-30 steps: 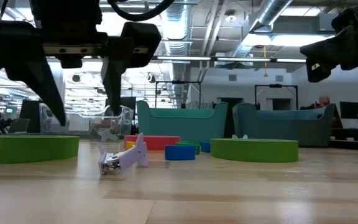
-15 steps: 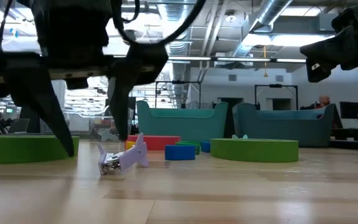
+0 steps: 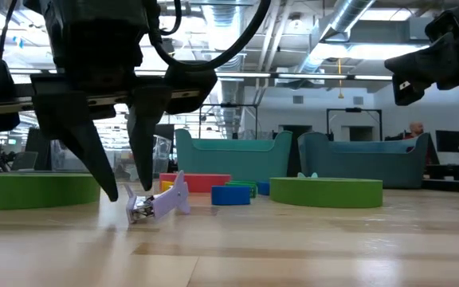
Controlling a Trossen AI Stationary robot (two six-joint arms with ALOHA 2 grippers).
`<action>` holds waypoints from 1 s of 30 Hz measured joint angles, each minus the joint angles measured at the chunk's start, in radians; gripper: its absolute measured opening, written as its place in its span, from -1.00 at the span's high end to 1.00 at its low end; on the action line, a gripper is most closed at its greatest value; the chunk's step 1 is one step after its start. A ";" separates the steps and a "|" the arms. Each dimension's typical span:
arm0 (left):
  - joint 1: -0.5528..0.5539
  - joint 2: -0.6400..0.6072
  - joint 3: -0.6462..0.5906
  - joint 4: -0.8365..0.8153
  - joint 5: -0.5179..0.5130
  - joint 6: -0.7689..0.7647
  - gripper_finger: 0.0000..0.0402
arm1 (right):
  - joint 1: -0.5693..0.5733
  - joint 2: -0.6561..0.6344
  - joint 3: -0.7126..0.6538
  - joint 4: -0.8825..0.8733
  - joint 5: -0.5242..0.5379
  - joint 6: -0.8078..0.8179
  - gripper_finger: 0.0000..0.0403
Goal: Pick and place Stapler, Stapler remover, tape
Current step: Put the purple staple remover into the transparent bin
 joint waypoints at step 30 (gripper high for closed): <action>0.000 -0.004 0.000 -0.001 0.000 0.000 0.96 | 0.000 0.000 0.000 0.000 0.000 0.000 1.00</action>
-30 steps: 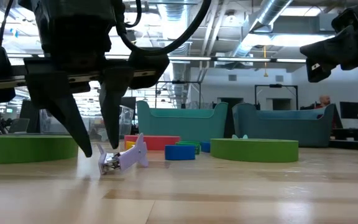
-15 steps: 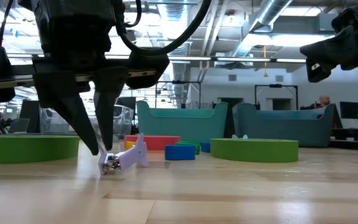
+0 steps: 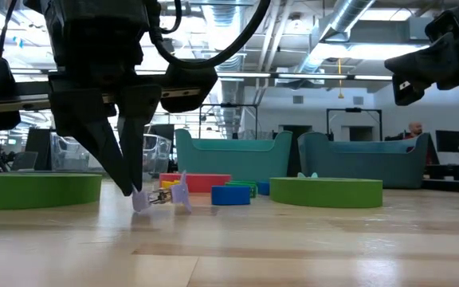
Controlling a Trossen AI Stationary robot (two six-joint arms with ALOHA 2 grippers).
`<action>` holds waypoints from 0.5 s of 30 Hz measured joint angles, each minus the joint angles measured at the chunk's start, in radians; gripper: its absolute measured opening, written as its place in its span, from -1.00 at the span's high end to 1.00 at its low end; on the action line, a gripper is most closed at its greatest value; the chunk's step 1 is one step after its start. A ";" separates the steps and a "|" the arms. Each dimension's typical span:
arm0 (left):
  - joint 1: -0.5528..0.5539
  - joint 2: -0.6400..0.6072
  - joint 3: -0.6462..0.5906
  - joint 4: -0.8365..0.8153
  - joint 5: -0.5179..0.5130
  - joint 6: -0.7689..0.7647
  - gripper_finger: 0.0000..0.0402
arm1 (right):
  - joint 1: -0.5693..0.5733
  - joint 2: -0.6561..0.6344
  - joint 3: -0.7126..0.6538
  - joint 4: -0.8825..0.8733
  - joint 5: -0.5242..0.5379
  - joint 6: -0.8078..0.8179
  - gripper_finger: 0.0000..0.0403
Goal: Pick and place Stapler, Stapler remover, tape
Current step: Put the purple staple remover into the transparent bin
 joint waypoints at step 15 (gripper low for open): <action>0.063 -0.153 0.000 -0.069 -0.008 -0.022 0.98 | 0.000 0.000 0.000 0.000 0.000 0.000 1.00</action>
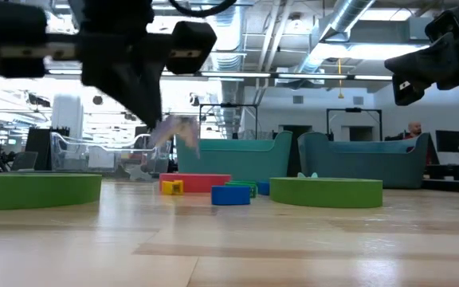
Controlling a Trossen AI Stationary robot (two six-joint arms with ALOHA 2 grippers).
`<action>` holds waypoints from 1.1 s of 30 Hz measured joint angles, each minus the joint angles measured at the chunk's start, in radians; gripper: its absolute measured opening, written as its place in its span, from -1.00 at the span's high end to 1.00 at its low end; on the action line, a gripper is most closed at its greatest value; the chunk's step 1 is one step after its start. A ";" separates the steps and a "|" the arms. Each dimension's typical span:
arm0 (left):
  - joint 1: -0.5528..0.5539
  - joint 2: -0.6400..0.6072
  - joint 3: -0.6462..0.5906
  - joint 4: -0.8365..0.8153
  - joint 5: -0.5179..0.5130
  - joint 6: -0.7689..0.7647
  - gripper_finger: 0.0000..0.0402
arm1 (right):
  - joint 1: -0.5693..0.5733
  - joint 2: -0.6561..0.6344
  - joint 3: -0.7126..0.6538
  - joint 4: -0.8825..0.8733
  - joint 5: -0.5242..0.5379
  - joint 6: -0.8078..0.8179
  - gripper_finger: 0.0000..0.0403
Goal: Pick and place Stapler, Stapler remover, tape
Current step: Put the purple staple remover into the transparent bin
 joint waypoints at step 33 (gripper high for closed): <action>0.625 -0.394 0.000 -0.178 -0.053 -0.070 0.98 | 0.000 0.000 0.000 0.000 0.000 0.000 1.00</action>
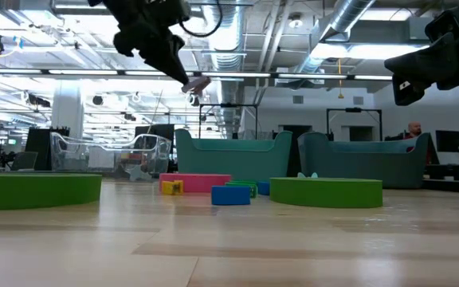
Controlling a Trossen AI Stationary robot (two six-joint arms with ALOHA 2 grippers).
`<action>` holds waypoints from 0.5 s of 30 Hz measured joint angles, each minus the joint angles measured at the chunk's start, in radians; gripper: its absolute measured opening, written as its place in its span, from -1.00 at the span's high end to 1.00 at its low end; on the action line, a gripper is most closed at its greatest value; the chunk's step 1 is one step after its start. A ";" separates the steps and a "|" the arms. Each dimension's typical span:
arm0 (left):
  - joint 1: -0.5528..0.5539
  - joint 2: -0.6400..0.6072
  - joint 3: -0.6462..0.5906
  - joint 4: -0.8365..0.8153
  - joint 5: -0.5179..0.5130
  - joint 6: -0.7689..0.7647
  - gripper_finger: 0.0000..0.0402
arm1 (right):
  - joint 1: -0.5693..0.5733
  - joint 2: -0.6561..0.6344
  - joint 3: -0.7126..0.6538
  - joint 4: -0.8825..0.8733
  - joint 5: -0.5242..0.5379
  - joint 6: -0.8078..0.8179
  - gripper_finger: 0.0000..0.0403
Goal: Pick and place Stapler, Stapler remover, tape
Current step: Put the purple staple remover into the transparent bin
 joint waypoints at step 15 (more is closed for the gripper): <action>0.305 -0.010 0.000 -0.007 -0.009 -0.063 0.98 | 0.000 0.000 0.000 0.000 0.000 0.000 1.00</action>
